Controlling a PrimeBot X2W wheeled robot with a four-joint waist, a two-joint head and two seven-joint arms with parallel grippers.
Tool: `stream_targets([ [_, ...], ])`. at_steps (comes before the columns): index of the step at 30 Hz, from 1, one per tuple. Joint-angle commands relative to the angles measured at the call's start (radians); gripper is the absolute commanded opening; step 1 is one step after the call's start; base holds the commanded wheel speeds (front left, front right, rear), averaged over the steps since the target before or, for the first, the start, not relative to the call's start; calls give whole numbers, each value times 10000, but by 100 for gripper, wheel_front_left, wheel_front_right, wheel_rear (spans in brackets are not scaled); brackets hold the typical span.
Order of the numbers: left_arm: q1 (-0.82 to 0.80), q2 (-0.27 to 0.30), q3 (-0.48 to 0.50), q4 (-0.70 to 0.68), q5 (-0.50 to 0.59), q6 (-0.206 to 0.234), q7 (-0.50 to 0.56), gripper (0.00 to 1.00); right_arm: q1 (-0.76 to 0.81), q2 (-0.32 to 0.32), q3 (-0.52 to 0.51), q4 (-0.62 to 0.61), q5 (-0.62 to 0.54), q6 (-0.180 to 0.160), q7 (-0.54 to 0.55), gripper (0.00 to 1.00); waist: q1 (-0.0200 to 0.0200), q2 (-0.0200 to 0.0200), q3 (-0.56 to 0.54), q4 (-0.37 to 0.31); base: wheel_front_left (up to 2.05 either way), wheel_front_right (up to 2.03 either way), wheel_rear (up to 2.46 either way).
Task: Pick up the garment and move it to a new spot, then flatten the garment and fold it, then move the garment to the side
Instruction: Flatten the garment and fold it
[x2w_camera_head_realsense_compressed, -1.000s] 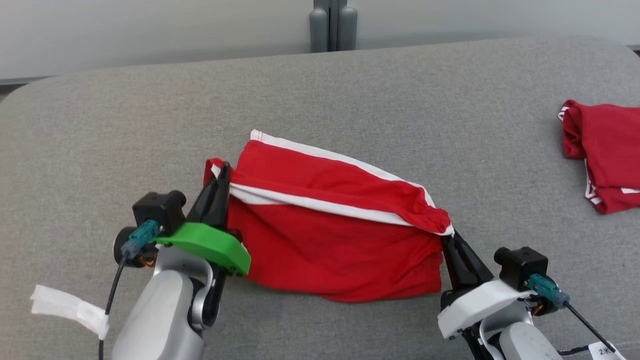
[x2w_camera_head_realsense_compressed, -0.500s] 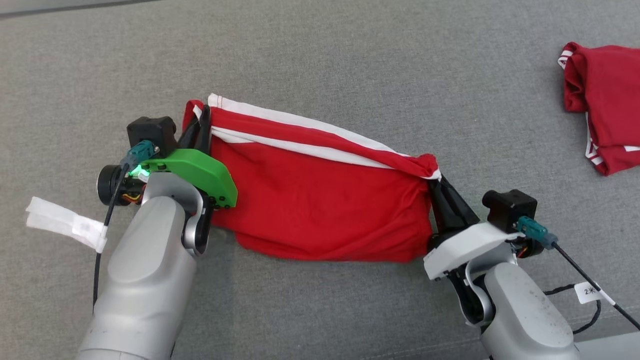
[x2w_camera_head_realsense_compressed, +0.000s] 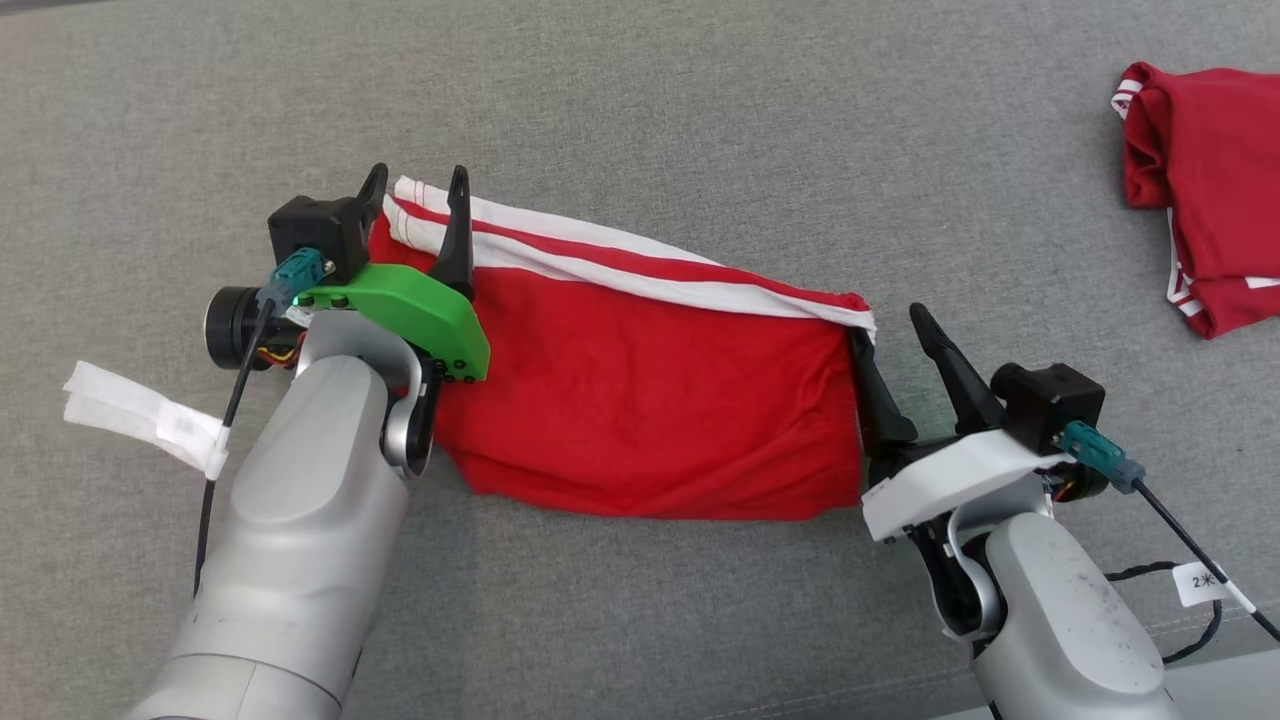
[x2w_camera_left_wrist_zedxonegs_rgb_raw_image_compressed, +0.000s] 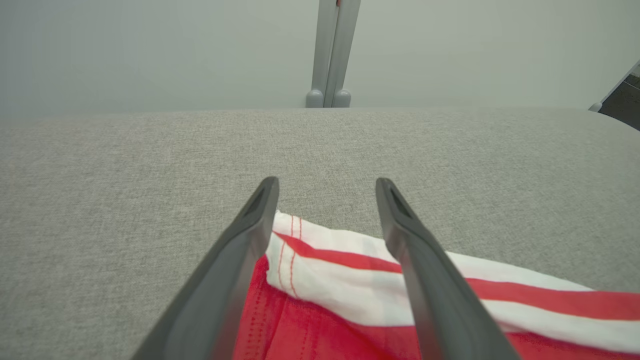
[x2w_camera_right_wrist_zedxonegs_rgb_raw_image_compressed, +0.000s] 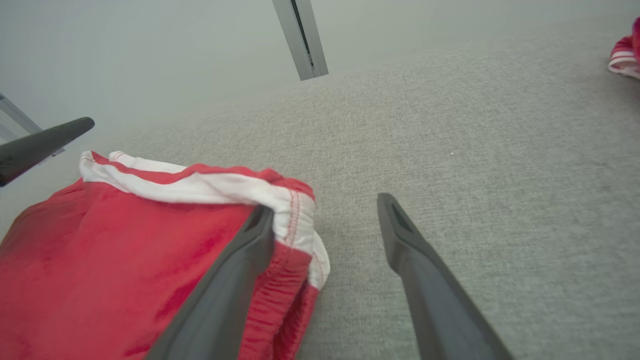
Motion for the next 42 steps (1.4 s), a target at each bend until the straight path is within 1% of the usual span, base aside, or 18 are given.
stream_targets([
  [1,-70,17,10,-90,-34,-58,-76,100,178,-26,-87,-101,-68,-16,-28,100,0,0,-88,63,0,0,0],
  [4,181,29,-4,-293,-29,-151,-123,100,418,-23,-326,-352,-223,-16,-29,100,0,0,-283,169,0,0,0],
  [7,403,165,-91,-504,29,-277,-152,100,671,-26,-570,-591,-421,-16,-29,100,0,0,-507,270,0,0,0],
  [10,654,304,-221,-625,17,-401,144,100,931,-26,-844,-793,-677,-16,-29,100,0,0,-754,375,0,0,0],
  [13,847,514,-309,-744,-27,-436,662,100,1123,-21,-1029,-967,-825,-16,-30,100,0,0,-880,420,0,0,0],
  [16,1057,742,-419,-801,-104,-501,1431,100,1275,-22,-1215,-1216,-957,-16,-20,100,0,0,-932,408,0,0,0],
  [20,1182,1078,-494,-916,-158,-470,2343,100,1388,-21,-1338,-1635,-1130,-16,136,100,0,0,-818,252,0,0,0],
  [29,1279,1432,-403,-1097,-786,-682,4177,100,1574,-22,-1304,-2293,-1139,-16,386,100,0,0,-442,-158,0,0,0],
  [33,1313,1572,-396,-1316,-968,-703,4574,100,1606,-21,-1323,-2382,-1130,-16,425,100,0,0,-387,-252,0,0,0],
  [34,1350,1558,-372,-1406,-1072,-743,4674,82,1614,-21,-1329,-2395,-1125,-16,427,100,0,0,-385,-267,0,0,0],
  [35,1405,1537,-370,-1490,-1128,-781,4774,44,1620,-22,-1336,-2397,-1119,-16,425,100,0,0,-391,-276,0,0,0],
  [36,1460,1534,-385,-1553,-1157,-796,4877,17,1624,-22,-1344,-2400,-1115,-16,421,100,0,0,-398,-281,0,0,0],
  [37,1540,1532,-421,-1630,-1225,-823,5019,0,1628,-21,-1353,-2402,-1110,-16,413,100,0,0,-411,-282,0,0,0],
  [40,1706,1532,-489,-1775,-1431,-891,5430,0,1604,-21,-1365,-2405,-1078,-16,376,100,0,0,-459,-270,0,0,0],
  [42,1780,1605,-480,-1978,-1475,-891,5419,0,1575,-22,-1363,-2419,-1077,-16,332,100,0,0,-490,-256,0,0,0],
])
